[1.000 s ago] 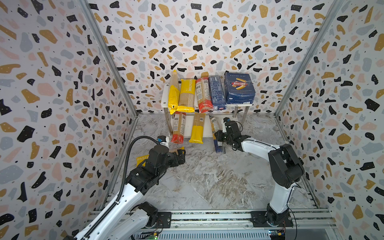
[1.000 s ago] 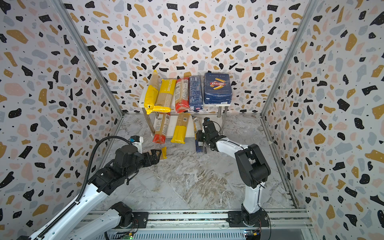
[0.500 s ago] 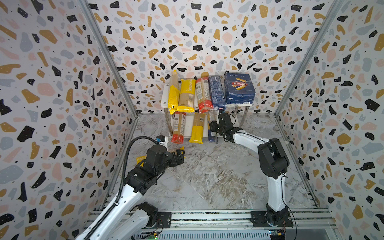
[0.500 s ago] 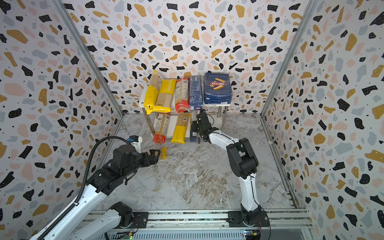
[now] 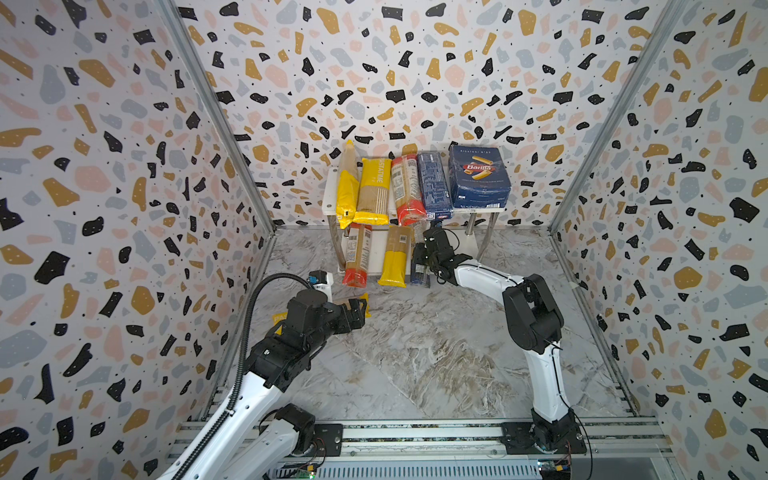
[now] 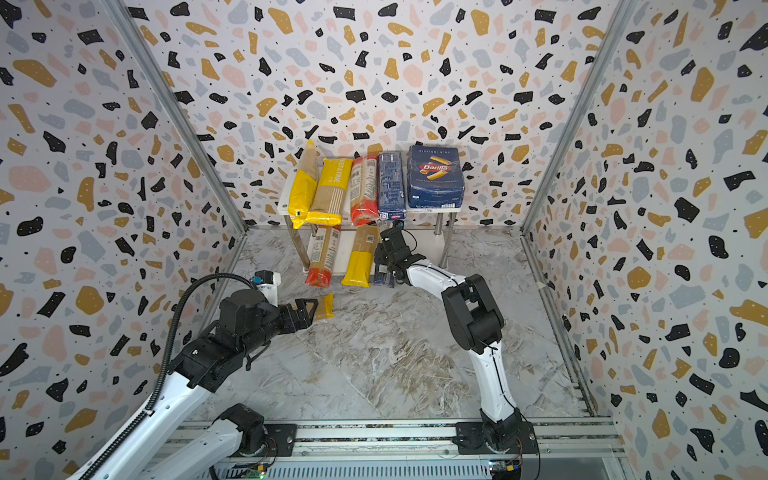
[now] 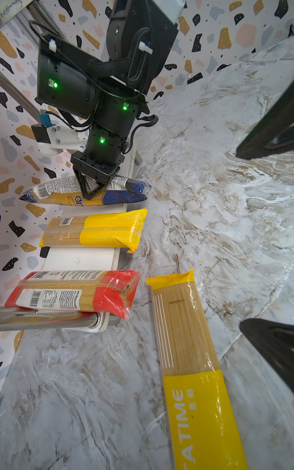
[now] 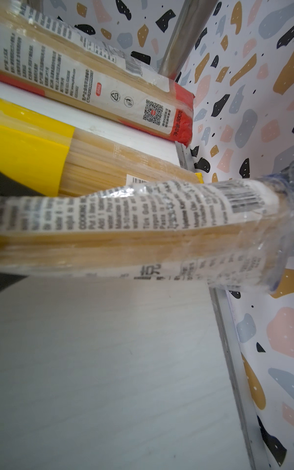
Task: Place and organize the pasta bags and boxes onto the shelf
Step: 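Set the white-and-blue bag upright on the lower shelf beside the yellow-banded bag, then open the right gripper and withdraw it while the left gripper moves over the PASTATIME bag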
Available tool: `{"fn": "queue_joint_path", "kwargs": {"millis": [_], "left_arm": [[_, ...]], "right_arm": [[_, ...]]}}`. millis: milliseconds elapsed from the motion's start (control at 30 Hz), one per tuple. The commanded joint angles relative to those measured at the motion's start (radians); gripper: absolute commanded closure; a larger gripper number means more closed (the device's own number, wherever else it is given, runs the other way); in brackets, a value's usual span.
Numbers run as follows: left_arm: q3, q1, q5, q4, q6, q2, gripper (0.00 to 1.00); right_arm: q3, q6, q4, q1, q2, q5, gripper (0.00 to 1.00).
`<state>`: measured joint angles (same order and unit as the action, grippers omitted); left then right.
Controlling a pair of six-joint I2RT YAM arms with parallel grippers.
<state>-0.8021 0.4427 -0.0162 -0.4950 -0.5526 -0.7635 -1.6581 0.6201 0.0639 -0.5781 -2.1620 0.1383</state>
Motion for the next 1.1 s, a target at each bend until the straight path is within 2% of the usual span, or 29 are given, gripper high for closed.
{"fn": "queue_joint_path", "kwargs": {"millis": [0, 200, 533, 700, 867, 1067], "left_arm": [[0.003, -0.010, 0.009, 0.003, 0.022, 0.022, 0.03], [0.000, -0.013, 0.012, -0.005, 0.020, 0.035, 0.03], [0.002, -0.019, -0.005, -0.021, 0.021, 0.050, 0.03], [-0.005, -0.024, -0.023, -0.039, 0.032, 0.053, 0.03], [0.017, -0.033, -0.050, -0.066, 0.029, 0.059, 0.00], [0.077, -0.050, -0.074, -0.062, -0.005, 0.056, 0.00]], "right_arm": [[-0.081, 0.002, 0.066, -0.001, 0.041, 0.046, 0.71], [-0.081, 0.006, 0.036, 0.009, 0.031, 0.035, 0.47], [-0.022, 0.004, 0.036, 0.012, 0.078, 0.029, 0.45], [0.035, 0.019, 0.034, 0.011, 0.115, -0.018, 0.45], [0.262, 0.025, 0.110, -0.010, 0.265, -0.046, 0.42], [0.488, 0.000, 0.085, -0.077, 0.499, -0.020, 0.37]]}}
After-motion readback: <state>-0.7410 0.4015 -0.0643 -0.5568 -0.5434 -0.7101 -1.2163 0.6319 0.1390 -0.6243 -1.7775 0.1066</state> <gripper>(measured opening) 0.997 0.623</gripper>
